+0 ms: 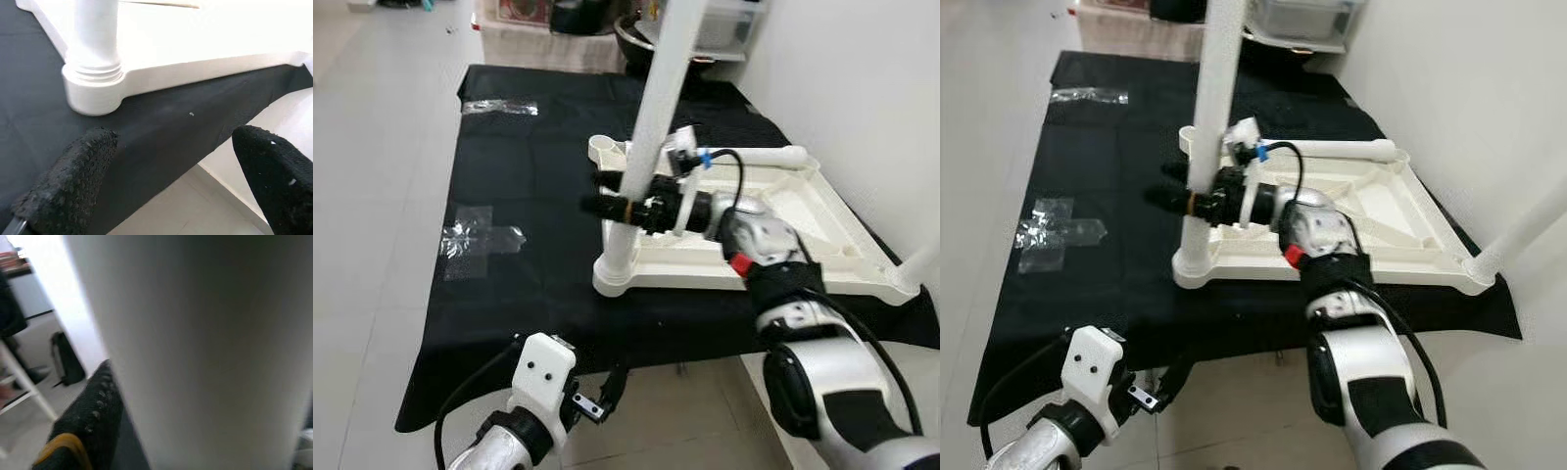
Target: Building children table
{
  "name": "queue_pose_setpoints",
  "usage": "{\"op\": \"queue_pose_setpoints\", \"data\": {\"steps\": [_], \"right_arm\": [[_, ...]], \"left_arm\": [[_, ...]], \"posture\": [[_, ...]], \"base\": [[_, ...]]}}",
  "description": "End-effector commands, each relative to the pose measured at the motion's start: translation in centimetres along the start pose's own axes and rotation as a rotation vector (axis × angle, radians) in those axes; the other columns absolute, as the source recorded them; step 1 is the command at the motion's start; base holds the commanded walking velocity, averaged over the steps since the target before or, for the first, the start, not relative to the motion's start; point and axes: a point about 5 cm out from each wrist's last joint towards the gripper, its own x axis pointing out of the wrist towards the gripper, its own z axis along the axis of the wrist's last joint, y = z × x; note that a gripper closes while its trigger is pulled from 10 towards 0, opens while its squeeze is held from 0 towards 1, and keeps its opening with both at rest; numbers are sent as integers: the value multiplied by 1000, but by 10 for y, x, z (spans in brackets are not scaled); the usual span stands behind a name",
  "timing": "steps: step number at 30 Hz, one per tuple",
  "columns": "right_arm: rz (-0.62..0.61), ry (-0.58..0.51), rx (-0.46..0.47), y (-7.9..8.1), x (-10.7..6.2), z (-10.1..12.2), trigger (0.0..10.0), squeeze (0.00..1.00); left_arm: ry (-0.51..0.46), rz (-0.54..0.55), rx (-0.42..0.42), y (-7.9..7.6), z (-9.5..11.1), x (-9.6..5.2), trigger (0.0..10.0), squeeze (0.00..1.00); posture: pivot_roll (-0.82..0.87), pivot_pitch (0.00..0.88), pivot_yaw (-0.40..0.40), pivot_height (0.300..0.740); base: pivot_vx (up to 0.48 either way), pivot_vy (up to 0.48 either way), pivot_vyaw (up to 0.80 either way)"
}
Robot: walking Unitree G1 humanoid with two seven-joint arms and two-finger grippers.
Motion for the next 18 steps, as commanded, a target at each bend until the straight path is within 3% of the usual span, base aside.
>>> {"op": "queue_pose_setpoints", "data": {"steps": [1,7,8,10,12,13,14,15,16,17,18], "right_arm": [[96,25,11,5,10,-3,0,0],[12,-36,-13,2,16,2,0,0],[-188,-80,-28,-7,16,3,0,0],[-188,-80,-28,-7,16,3,0,0],[-475,-127,-33,-20,8,5,0,0],[-475,-127,-33,-20,8,5,0,0],[-588,-142,-29,-25,2,5,0,0],[-588,-142,-29,-25,2,5,0,0],[-790,-147,-19,-32,-8,3,0,0],[-790,-147,-19,-32,-8,3,0,0],[-1056,-141,-12,-37,-23,-2,0,0]], "left_arm": [[6,-4,-17,-3,-2,-1,10000,0],[7,-7,-20,-4,-3,-1,10000,0],[8,-10,-20,-5,-3,-1,10000,0],[8,-10,-20,-5,-3,-1,10000,0],[8,-13,-20,-4,-4,0,10000,0],[8,-13,-20,-4,-4,0,10000,0],[8,-14,-21,-4,-4,0,10000,0],[8,-14,-21,-4,-4,0,10000,0],[8,-17,-21,-3,-4,1,10000,0],[8,-17,-21,-3,-4,1,10000,0],[8,-20,-20,-3,-4,1,10000,0]], "posture": [[164,101,-195,740],[163,94,-196,740],[157,85,-193,740],[157,85,-193,740],[150,88,-188,740],[150,88,-188,740],[140,91,-182,740],[140,91,-182,740],[134,93,-180,740],[134,93,-180,740],[126,95,-176,740]], "base": [[0,0,0],[0,0,0],[0,0,0],[0,0,0],[0,0,0],[0,0,0],[0,0,0],[0,0,0],[0,0,0],[0,0,0],[0,0,0]]}}
